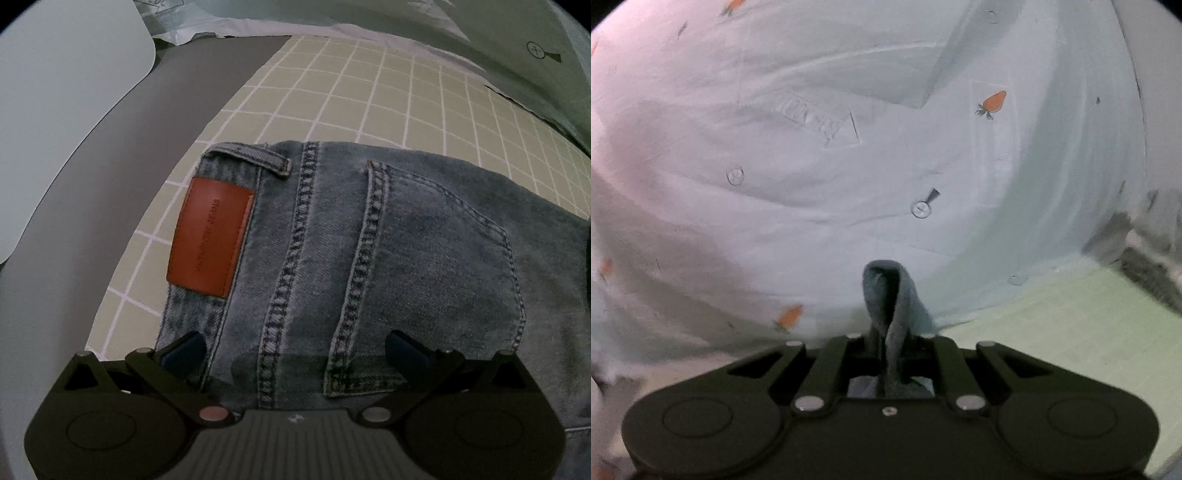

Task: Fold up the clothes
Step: 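Lift the leg hem with the right gripper and lay it flat, releasing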

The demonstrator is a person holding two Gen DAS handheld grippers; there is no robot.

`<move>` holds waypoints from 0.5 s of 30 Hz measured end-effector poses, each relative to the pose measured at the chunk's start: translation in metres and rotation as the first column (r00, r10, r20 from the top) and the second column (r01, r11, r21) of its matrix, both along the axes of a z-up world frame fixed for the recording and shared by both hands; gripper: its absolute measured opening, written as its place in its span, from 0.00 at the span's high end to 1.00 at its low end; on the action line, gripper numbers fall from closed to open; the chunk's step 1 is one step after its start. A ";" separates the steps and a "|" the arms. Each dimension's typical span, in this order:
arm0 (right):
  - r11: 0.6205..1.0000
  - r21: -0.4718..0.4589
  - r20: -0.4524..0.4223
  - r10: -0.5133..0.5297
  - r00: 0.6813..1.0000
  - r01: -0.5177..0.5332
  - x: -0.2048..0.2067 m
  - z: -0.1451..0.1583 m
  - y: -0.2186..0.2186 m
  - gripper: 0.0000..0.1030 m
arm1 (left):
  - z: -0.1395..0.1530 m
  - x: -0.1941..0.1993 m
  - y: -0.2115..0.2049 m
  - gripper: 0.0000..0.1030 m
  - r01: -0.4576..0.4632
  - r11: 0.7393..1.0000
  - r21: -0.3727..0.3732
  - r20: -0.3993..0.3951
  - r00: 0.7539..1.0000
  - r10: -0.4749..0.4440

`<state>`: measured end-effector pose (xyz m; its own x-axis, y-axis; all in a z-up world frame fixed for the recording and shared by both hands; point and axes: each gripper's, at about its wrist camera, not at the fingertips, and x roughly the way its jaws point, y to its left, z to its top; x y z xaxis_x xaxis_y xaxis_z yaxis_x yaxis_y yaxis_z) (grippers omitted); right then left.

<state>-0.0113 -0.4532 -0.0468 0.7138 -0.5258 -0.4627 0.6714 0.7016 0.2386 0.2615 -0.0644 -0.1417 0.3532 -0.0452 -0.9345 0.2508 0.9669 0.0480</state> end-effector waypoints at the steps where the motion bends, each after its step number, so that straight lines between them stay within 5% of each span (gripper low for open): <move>1: 1.000 0.010 -0.021 0.008 1.000 -0.008 -0.001 -0.006 0.002 0.85 | 0.000 0.000 0.000 0.00 0.000 1.000 0.000 0.000 1.000 0.000; 9: 0.993 0.098 -0.183 0.082 0.980 -0.065 -0.006 -0.050 0.015 0.56 | 0.000 0.001 0.001 0.00 0.009 1.000 0.002 -0.001 1.000 -0.009; 13: 0.986 0.145 -0.260 0.123 0.958 -0.087 -0.009 -0.072 0.021 0.55 | 0.001 0.002 0.001 0.00 0.009 1.000 0.004 -0.005 1.000 -0.009; 15: 0.990 0.142 -0.201 0.049 0.978 -0.020 -0.023 -0.066 0.007 0.51 | 0.001 0.002 0.000 0.00 0.007 1.000 0.008 -0.008 1.000 -0.007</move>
